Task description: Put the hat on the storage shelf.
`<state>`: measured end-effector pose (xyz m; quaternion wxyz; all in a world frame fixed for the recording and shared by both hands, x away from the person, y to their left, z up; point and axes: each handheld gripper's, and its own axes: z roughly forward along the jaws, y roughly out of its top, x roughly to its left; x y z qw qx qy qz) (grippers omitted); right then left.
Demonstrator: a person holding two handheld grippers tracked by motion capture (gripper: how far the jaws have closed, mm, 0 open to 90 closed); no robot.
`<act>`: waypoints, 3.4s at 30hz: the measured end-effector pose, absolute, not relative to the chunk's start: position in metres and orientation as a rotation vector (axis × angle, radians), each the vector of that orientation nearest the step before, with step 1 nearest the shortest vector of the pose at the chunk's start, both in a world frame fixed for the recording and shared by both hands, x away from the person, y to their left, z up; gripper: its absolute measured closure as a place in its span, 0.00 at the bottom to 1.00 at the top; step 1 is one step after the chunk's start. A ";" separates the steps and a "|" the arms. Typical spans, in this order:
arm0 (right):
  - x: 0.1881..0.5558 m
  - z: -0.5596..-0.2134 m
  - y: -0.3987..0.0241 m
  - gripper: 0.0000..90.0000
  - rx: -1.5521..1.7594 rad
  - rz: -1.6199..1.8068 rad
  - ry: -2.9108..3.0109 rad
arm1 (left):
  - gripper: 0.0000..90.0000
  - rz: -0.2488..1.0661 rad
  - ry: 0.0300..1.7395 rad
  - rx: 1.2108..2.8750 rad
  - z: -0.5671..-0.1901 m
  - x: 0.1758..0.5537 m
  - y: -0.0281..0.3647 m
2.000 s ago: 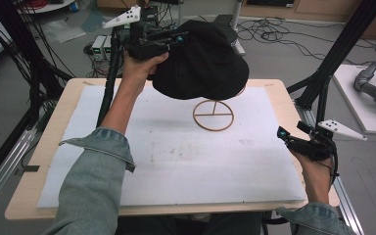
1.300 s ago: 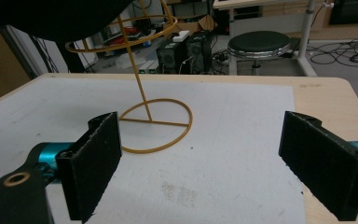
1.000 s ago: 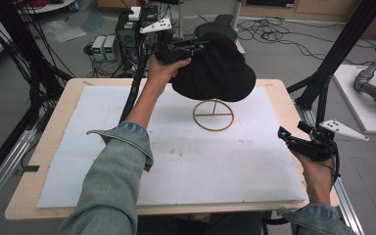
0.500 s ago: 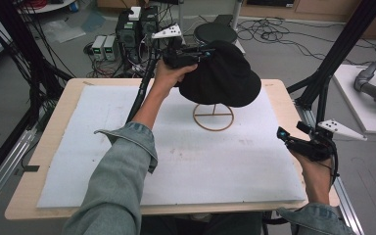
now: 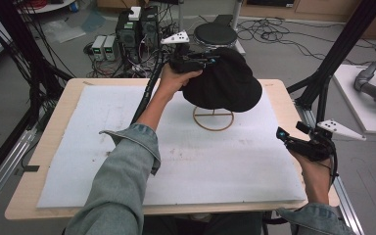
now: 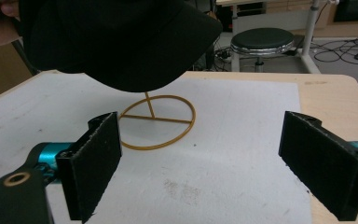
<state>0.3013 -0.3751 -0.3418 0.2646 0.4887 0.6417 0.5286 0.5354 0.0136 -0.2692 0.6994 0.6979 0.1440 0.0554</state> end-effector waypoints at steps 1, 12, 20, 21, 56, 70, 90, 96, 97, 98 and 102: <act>0.301 -0.342 -0.375 0.14 1.325 1.431 1.733 | 0.73 0.120 0.325 1.560 -0.270 0.536 0.014; 0.301 -0.341 -0.374 0.14 1.315 1.429 1.732 | 0.59 0.138 0.343 1.627 -0.277 0.537 0.010; 0.301 -0.341 -0.373 0.14 1.314 1.427 1.735 | 0.52 0.132 0.333 1.611 -0.276 0.533 0.015; 0.301 -0.341 -0.373 0.14 1.314 1.423 1.738 | 0.52 0.140 0.335 1.611 -0.276 0.532 0.016; 0.318 -0.347 -0.352 0.14 1.288 1.429 1.814 | 0.39 0.347 0.405 1.724 -0.283 0.445 0.140; 0.323 -0.345 -0.343 0.14 1.271 1.444 1.838 | 0.36 0.412 0.507 1.699 -0.304 0.398 0.190; 0.325 -0.346 -0.336 0.14 1.253 1.431 1.865 | 0.35 0.524 0.664 1.667 -0.347 0.347 0.255; 0.326 -0.347 -0.332 0.14 1.248 1.421 1.880 | 0.35 0.553 0.701 1.665 -0.362 0.332 0.264; 0.326 -0.347 -0.332 0.14 1.245 1.419 1.881 | 0.35 0.556 0.706 1.662 -0.364 0.330 0.266; 0.326 -0.347 -0.331 0.14 1.244 1.420 1.884 | 0.35 0.557 0.713 1.656 -0.365 0.328 0.267; 0.328 -0.351 -0.329 0.14 1.252 1.421 1.893 | 0.35 0.584 0.731 1.645 -0.371 0.321 0.269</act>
